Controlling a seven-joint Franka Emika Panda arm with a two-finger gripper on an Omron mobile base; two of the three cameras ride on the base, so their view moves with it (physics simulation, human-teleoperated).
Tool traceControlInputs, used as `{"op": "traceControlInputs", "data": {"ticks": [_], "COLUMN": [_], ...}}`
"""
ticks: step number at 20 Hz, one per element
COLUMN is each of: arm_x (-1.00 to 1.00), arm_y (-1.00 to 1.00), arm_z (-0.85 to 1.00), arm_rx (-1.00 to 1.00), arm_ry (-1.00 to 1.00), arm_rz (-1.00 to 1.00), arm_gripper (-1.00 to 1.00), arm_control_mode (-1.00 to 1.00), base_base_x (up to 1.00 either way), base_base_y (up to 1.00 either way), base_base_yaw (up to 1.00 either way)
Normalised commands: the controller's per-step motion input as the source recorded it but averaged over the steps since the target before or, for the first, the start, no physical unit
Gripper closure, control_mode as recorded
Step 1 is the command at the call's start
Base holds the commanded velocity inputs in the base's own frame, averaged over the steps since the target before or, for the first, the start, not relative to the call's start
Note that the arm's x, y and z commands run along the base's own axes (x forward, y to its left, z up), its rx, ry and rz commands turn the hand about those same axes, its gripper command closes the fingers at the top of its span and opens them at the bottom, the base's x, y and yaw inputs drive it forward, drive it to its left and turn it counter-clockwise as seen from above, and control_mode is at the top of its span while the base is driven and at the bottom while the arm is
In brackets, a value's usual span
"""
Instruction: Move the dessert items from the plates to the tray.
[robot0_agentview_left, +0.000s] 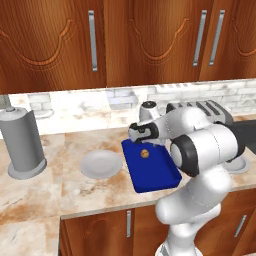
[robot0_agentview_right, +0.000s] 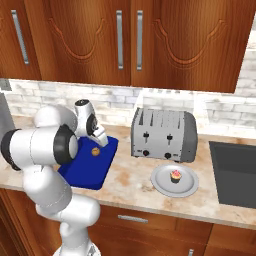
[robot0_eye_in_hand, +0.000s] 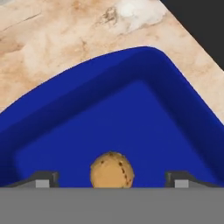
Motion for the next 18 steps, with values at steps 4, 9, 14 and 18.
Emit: {"op": "traceControlInputs", "data": {"ticks": [4, 9, 14, 18], "arm_x": [-0.49, -0.88, -0.99, -0.74], "arm_y": [-0.84, -1.0, -1.0, -1.0], "arm_z": [0.55, 0.38, 0.2, 0.14], "arm_rx": [0.0, 0.0, -0.03, -0.01], "arm_ry": [0.0, 0.0, 0.0, 0.03], "arm_rz": [-0.06, -0.09, -0.16, -0.2], "arm_gripper": [-1.0, -1.0, -1.0, -1.0], "arm_control_mode": [-1.0, -1.0, -1.0, -1.0], "base_base_x": [0.0, 0.0, 0.0, 0.0], "base_base_y": [0.0, 0.0, 0.0, 0.0], "base_base_yaw": [0.0, 0.0, 0.0, 0.0]}}
